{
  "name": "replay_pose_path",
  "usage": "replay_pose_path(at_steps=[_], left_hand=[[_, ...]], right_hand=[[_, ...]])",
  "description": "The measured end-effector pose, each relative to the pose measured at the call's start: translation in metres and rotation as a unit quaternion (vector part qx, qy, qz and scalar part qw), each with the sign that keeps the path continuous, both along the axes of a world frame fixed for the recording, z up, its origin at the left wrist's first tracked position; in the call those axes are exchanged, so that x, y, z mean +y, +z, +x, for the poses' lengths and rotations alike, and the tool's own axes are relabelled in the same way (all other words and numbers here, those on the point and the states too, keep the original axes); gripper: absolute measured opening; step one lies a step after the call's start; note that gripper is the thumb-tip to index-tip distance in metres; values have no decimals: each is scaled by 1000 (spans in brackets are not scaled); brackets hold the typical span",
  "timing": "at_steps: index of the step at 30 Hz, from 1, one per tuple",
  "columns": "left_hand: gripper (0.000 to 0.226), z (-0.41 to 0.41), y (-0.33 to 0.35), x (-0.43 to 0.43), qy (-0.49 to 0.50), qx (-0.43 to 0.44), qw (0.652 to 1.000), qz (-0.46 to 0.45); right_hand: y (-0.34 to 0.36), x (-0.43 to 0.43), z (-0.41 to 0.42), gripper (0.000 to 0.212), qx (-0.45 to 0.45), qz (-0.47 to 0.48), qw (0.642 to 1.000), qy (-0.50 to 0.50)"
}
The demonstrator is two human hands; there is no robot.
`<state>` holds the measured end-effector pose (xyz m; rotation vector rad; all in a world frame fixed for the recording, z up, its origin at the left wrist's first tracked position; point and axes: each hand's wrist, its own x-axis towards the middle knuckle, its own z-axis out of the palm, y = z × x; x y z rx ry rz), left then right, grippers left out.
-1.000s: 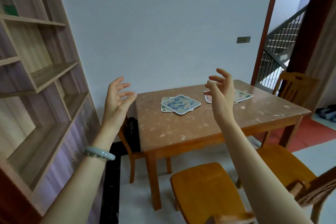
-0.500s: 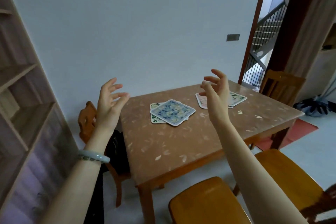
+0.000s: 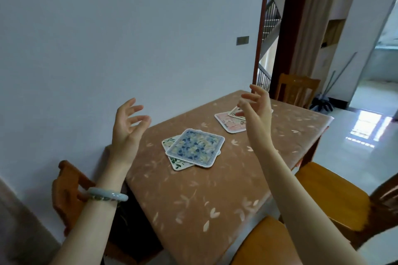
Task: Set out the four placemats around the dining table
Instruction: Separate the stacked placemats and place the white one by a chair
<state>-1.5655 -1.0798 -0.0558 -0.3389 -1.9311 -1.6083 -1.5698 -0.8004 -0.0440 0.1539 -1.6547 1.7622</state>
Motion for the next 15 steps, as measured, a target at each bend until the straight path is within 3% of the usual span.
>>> replay_pose_path(at_steps=[15], left_hand=[[59,-130,-24,-54,-97,-42,994,9]], right_hand=[[-32,-53,-68,43,-58,25,989,-136]])
